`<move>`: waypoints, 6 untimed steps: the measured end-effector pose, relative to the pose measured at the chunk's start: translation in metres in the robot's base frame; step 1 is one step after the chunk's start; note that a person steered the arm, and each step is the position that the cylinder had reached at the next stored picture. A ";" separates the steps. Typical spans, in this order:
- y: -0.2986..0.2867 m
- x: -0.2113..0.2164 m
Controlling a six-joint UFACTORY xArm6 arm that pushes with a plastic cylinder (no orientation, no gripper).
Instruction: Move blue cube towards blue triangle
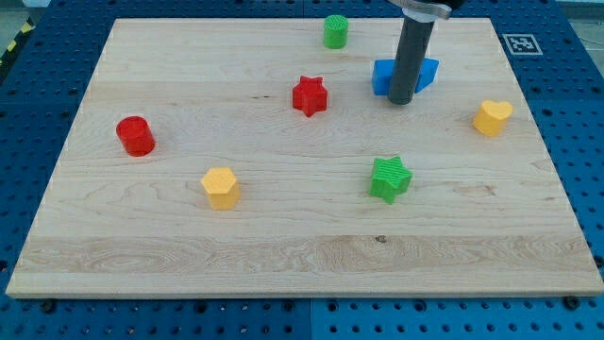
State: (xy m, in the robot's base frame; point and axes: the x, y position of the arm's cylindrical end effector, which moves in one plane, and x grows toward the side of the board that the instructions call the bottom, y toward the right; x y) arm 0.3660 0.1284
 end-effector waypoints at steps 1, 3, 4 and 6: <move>0.001 -0.001; 0.002 -0.002; -0.009 0.012; -0.057 0.001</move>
